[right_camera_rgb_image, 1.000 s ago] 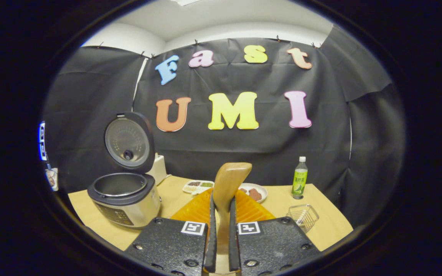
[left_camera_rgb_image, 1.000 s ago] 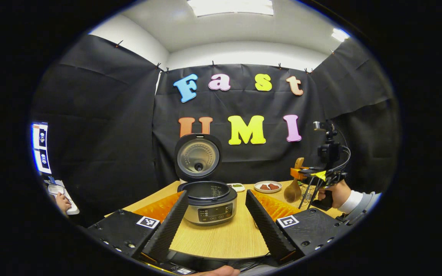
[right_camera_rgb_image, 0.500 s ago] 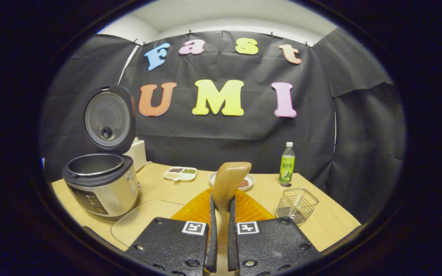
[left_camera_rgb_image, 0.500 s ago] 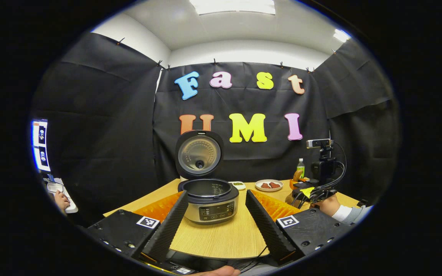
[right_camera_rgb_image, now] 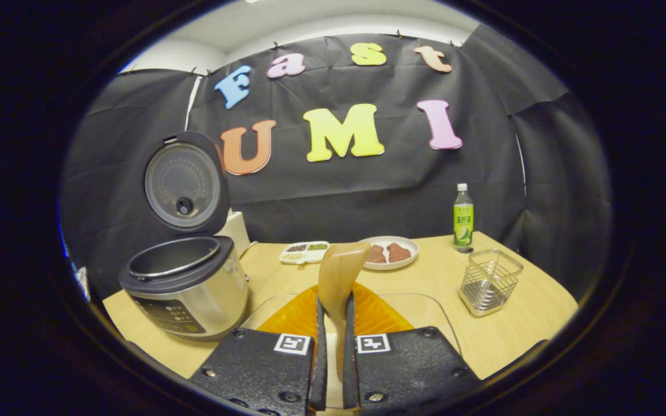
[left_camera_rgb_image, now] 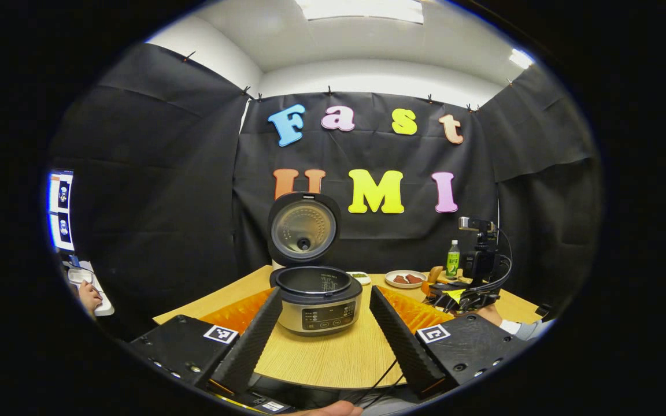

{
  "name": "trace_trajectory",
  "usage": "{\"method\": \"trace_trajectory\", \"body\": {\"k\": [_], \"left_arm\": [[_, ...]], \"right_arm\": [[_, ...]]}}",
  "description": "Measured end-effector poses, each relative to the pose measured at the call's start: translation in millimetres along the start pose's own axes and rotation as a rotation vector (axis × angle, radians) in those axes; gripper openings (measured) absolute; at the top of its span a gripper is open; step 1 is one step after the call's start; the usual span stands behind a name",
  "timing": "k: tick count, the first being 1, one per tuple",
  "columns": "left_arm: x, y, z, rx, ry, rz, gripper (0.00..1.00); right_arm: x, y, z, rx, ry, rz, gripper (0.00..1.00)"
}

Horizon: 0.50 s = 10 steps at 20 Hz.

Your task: Close the left gripper, press the button to open the rice cooker; take a wooden spoon from the chopstick holder with the right hand, scoop a spoonful of rice and pour it into the rice cooker, then put the wooden spoon back into the chopstick holder.

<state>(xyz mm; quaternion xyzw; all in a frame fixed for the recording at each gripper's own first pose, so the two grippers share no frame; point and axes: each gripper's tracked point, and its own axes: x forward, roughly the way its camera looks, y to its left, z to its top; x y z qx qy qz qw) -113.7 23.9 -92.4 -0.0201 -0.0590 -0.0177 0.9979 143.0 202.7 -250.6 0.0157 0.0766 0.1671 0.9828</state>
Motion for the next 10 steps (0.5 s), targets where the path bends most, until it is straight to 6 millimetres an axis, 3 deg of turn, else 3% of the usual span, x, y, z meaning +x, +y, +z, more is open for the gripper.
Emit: {"method": "trace_trajectory", "body": {"k": [4, 10], "left_arm": [[0.0, 0.9, -4.4, 0.011, 0.009, -0.010, 0.97], [2.2, 3.0, -3.6, 0.023, 0.007, -0.008, 0.97]], "right_arm": [[-2.9, 14.9, -1.6, 0.109, 0.025, 0.068, 0.16], [-1.6, 4.5, -3.1, 0.451, 0.116, 0.150, 0.16]]}}
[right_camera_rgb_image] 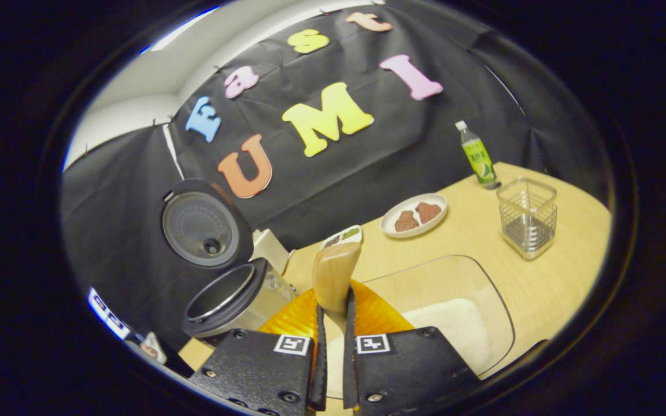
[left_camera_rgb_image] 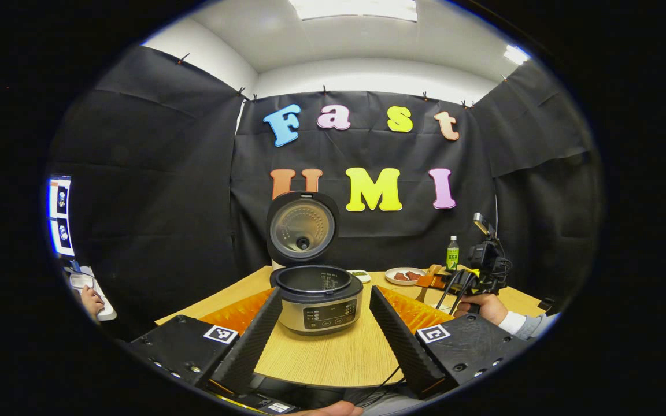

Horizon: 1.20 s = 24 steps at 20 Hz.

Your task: Close the left gripper, press the button to open the rice cooker; take a wooden spoon from the chopstick holder with the right hand, scoop a spoonful of rice and pour it into the rice cooker, then put the wooden spoon back into the chopstick holder.

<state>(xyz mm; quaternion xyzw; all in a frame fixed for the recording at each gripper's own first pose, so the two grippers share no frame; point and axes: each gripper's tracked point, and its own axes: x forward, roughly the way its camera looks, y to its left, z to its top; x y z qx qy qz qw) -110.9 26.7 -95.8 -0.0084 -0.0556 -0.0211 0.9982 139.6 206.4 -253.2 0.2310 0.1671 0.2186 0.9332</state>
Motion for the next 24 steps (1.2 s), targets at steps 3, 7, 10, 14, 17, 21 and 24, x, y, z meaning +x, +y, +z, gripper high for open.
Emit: {"method": "trace_trajectory", "body": {"k": [3, 7, 10, 14, 17, 21, 24], "left_arm": [[2.6, 1.0, -5.2, -0.004, 0.012, 0.005, 0.97], [5.6, 0.2, -10.8, 0.005, 0.026, 0.008, 0.97], [2.3, -0.9, -12.0, 0.006, 0.030, 0.008, 0.97], [0.4, 3.0, -10.1, 0.008, 0.026, 0.019, 0.97], [-4.4, 5.4, -10.2, -0.002, 0.026, 0.023, 0.97], [-1.1, 2.9, -12.9, 0.012, 0.043, 0.021, 0.97], [0.0, 2.2, -12.0, 0.019, 0.042, 0.018, 0.97]], "right_arm": [[-3.8, -14.1, 4.0, 0.202, 0.039, 0.017, 0.16], [-11.1, -32.6, 8.6, 0.466, 0.050, 0.029, 0.16], [-20.5, -33.6, 22.2, 0.577, 0.018, 0.055, 0.16], [-38.2, -44.2, 38.9, 0.695, -0.057, 0.081, 0.15], [-50.0, -54.8, 50.2, 0.839, -0.083, 0.118, 0.15], [-53.9, -63.0, 51.2, 1.073, -0.070, 0.169, 0.15], [-58.3, -69.1, 53.5, 1.193, -0.070, 0.169, 0.15]]}}
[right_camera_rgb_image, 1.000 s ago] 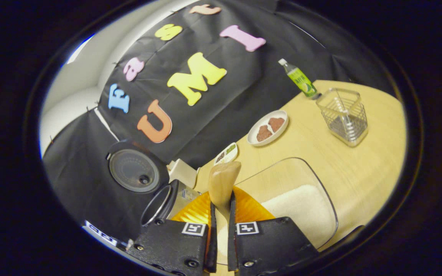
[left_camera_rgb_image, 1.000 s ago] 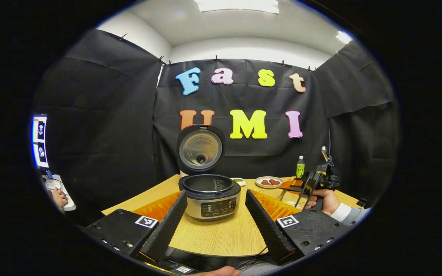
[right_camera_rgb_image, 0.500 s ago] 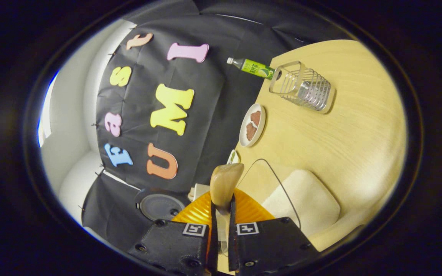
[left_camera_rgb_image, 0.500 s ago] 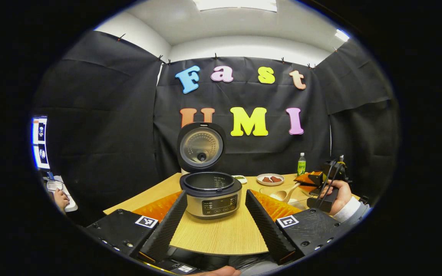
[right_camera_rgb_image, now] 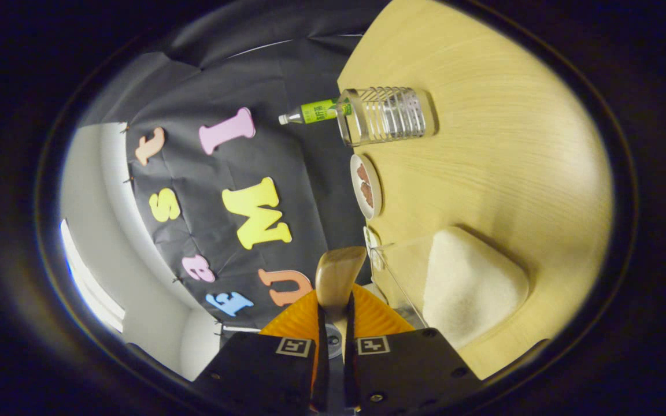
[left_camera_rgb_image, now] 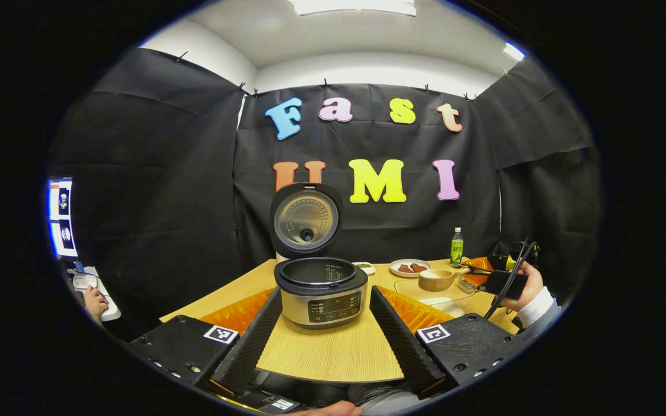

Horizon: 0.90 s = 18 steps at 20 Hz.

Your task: Close the left gripper, press the button to open the rice cooker; take a wooden spoon from the chopstick holder with the right hand, scoop a spoonful of rice and pour it into the rice cooker, then put the wooden spoon back into the chopstick holder.

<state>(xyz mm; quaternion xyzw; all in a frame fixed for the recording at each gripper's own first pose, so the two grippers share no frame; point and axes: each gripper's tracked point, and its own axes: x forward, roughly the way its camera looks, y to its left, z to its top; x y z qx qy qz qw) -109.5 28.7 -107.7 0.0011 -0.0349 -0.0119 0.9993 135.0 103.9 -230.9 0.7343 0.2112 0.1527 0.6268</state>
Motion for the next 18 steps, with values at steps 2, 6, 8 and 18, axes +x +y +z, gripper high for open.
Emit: {"method": "trace_trajectory", "body": {"k": [2, 6, 8, 18], "left_arm": [[0.2, -1.5, -1.2, -0.002, 0.006, -0.009, 0.97], [-1.7, 2.0, 0.7, 0.002, 0.003, -0.012, 0.97], [-2.2, 5.2, 2.4, 0.010, 0.001, -0.011, 0.97], [-15.5, 23.8, 16.4, 0.017, -0.034, -0.018, 0.97]], "right_arm": [[-4.4, -3.9, 4.8, 0.038, -0.019, -0.032, 0.15], [-7.6, 18.7, -4.1, 0.020, -0.008, 0.020, 0.15], [-6.2, 29.2, -12.9, 0.033, 0.011, 0.045, 0.15], [20.2, 71.6, -67.7, -0.040, 0.048, 0.104, 0.15]]}}
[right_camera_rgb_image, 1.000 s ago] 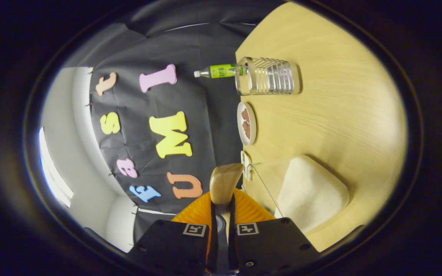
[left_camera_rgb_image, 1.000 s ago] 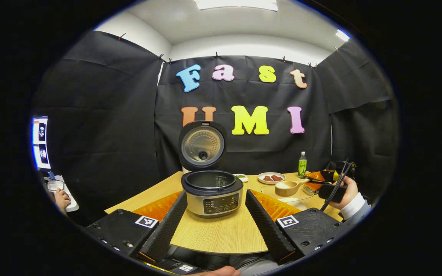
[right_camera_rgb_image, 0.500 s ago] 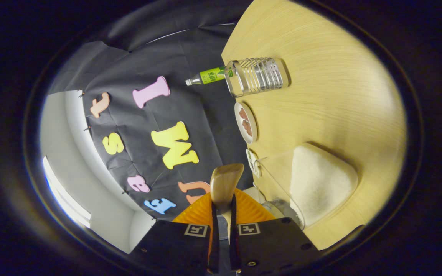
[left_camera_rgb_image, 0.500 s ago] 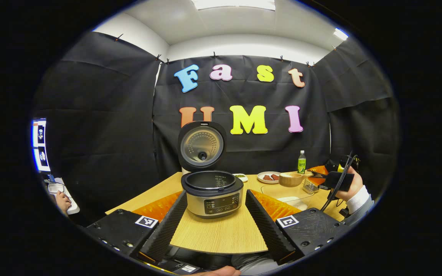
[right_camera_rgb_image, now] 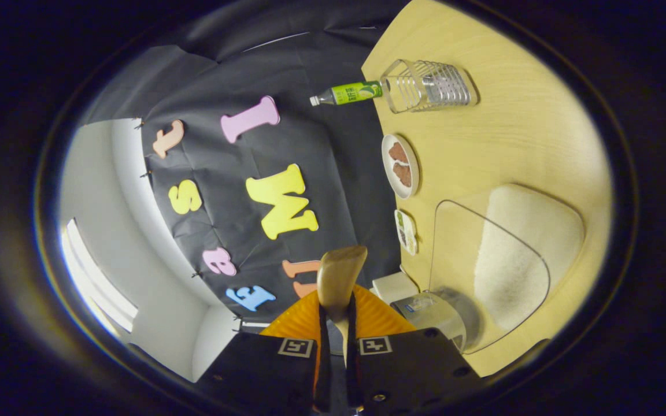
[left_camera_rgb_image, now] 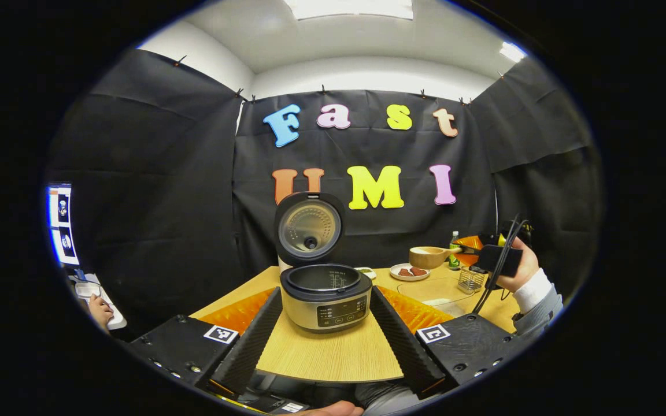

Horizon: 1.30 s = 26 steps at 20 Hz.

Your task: Close the left gripper, press the button to open the rice cooker; take a wooden spoon from the chopstick holder with the right hand, scoop a spoonful of rice and pour it into the rice cooker, then put the wooden spoon back into the chopstick holder.

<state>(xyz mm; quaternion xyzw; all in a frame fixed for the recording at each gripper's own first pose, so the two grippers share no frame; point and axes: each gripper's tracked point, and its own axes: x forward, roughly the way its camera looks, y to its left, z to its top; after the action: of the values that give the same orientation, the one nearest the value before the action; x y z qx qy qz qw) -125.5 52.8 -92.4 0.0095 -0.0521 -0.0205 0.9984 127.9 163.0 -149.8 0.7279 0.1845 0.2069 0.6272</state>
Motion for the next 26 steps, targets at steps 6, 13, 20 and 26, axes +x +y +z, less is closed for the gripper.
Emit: {"method": "trace_trajectory", "body": {"k": [6, 13, 20, 26], "left_arm": [[-7.7, 22.4, 7.3, 0.008, -0.005, 0.019, 0.95], [-14.6, 49.3, -1.1, 0.001, 0.009, 0.051, 0.96], [-29.3, 65.3, -1.2, -0.012, -0.004, 0.052, 0.95], [-33.9, 80.2, -7.0, -0.033, 0.004, 0.073, 0.95]], "right_arm": [[42.2, 19.2, -56.6, -0.082, 0.029, -0.034, 0.15], [98.4, 50.8, -119.8, -0.378, 0.028, -0.094, 0.15], [155.8, 66.6, -167.0, -0.699, 0.067, -0.057, 0.16], [169.9, 69.3, -199.3, -0.974, 0.113, -0.009, 0.16]]}}
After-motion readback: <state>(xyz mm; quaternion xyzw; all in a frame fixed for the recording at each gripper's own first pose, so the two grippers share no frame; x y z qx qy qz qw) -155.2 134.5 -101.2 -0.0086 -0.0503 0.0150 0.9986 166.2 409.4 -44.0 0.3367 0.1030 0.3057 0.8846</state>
